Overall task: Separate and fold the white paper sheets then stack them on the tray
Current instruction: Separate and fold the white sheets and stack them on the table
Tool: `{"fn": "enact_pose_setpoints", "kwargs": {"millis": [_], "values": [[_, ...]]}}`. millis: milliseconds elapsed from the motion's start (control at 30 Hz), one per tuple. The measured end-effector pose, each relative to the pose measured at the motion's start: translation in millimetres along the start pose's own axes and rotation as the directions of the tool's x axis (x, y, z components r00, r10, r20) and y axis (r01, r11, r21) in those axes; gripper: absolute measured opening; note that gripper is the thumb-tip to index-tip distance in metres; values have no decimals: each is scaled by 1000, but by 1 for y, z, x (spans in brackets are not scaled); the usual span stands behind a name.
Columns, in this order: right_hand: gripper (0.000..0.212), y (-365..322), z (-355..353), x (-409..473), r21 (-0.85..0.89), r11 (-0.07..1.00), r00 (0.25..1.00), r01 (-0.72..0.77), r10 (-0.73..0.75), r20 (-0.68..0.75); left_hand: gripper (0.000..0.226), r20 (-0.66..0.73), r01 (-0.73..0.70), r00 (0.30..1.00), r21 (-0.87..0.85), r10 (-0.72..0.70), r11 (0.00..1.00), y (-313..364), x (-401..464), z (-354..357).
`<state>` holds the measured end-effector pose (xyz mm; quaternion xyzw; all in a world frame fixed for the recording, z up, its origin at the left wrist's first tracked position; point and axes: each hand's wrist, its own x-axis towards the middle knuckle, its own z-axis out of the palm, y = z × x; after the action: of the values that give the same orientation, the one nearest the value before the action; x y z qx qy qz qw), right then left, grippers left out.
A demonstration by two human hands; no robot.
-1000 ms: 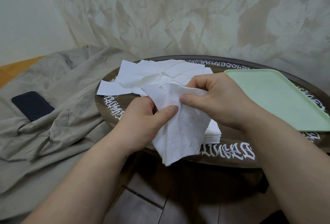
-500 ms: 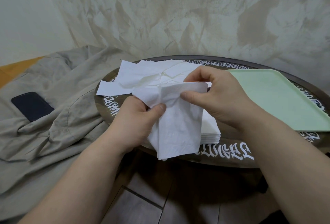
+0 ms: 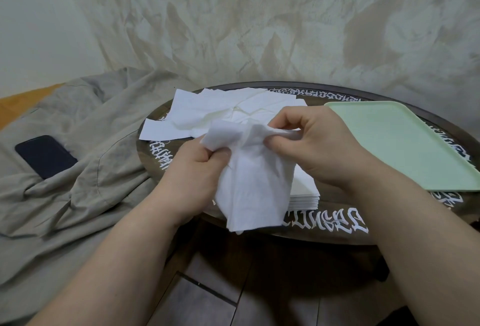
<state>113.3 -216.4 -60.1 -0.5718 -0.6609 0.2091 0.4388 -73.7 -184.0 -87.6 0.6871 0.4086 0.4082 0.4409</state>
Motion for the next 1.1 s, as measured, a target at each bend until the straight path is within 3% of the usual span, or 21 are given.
{"fn": "enact_pose_setpoints", "kwargs": {"millis": [100,200,300,400,533,633,667,733,800,867,967,1100], "values": [[13,0,-4,-1,122,991,999,-50,51,-4,19,-189,-64,980,16,66,998,-5,6,-8],[10,0,-8,-2,330,930,986,-160,136,95,14,-259,-67,965,-144,28,987,-3,7,-17],[11,-3,-10,-3,457,858,969,-235,169,182,28,-158,-61,987,-146,38,987,0,3,-19],[10,-8,-10,-4,572,772,958,-277,181,220,18,11,-90,996,0,90,996,2,2,-18],[18,-4,-8,-1,623,738,964,-259,238,119,26,177,-66,983,93,49,993,9,-4,-18],[20,-3,-7,-1,579,784,970,-224,236,56,17,149,-45,989,193,16,980,9,-4,-18],[19,-3,-8,-1,532,823,975,-198,221,22,15,74,-25,997,211,10,977,5,-1,-19],[16,-4,-11,-1,399,909,983,-118,163,-81,44,-152,46,988,120,-28,992,0,6,-25],[15,-5,-13,0,200,979,984,-43,76,-162,54,-385,26,922,-50,-43,998,-1,13,-34],[18,-5,-11,0,-40,999,982,26,-33,-185,50,-498,-21,866,-127,-45,992,4,12,-36],[11,-7,2,0,-211,963,975,167,-192,-108,42,-462,-62,887,-133,-7,989,12,10,-18],[8,-17,17,-4,-161,951,965,264,-259,52,44,-356,-40,929,-369,-101,929,20,10,5]]}}
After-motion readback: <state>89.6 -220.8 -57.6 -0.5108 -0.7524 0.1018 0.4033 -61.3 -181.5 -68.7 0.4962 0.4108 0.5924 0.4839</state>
